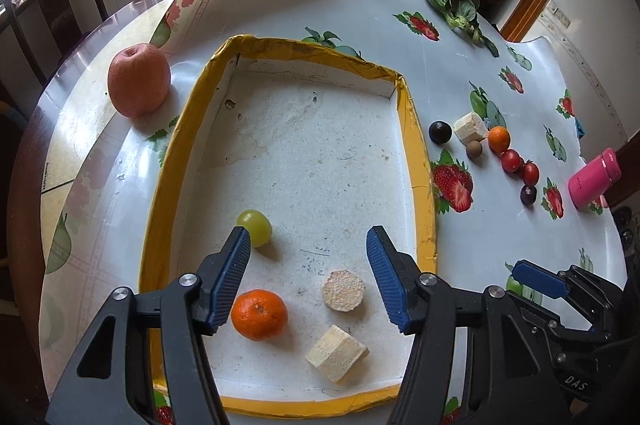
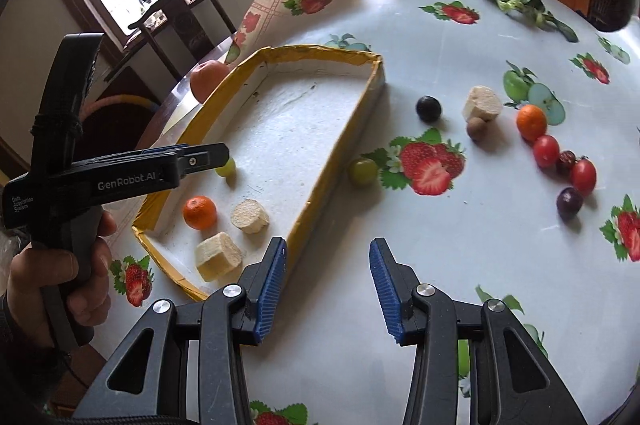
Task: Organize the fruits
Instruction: 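Open both tools to drop the slice and grape into the tray, then withdraw both open tools from the tray back toward the fruits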
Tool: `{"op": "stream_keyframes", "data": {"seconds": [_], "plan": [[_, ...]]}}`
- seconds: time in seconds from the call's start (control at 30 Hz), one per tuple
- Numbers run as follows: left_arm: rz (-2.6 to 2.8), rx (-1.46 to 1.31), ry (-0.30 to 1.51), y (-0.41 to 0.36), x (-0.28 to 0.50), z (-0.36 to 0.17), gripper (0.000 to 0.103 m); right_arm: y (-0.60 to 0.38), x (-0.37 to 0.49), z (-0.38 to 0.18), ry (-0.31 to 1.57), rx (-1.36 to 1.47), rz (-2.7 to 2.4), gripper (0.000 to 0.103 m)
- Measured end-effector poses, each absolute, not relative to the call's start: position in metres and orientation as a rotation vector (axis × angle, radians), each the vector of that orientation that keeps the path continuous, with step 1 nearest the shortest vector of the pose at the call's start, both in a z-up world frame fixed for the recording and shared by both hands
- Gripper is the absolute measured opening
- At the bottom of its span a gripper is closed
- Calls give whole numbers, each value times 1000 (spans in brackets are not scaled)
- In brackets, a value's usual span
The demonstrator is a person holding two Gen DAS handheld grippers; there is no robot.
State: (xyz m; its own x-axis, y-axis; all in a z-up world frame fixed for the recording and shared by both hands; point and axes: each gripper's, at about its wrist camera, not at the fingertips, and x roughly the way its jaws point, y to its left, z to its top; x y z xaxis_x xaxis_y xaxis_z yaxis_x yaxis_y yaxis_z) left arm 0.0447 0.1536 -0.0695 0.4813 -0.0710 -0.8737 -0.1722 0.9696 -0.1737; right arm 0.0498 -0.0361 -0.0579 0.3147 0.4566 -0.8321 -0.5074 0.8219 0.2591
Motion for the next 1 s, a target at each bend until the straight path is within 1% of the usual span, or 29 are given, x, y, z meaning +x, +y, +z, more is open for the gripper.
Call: {"op": "stream_keyframes", "data": {"seconds": [0.43, 1.0], "plan": [[-73, -199, 1072, 82, 52, -59, 59, -135, 52, -63, 1084, 52, 449, 45], [-163, -184, 1102, 22, 74, -66, 59, -186, 64, -70, 1083, 95, 343, 45]]}}
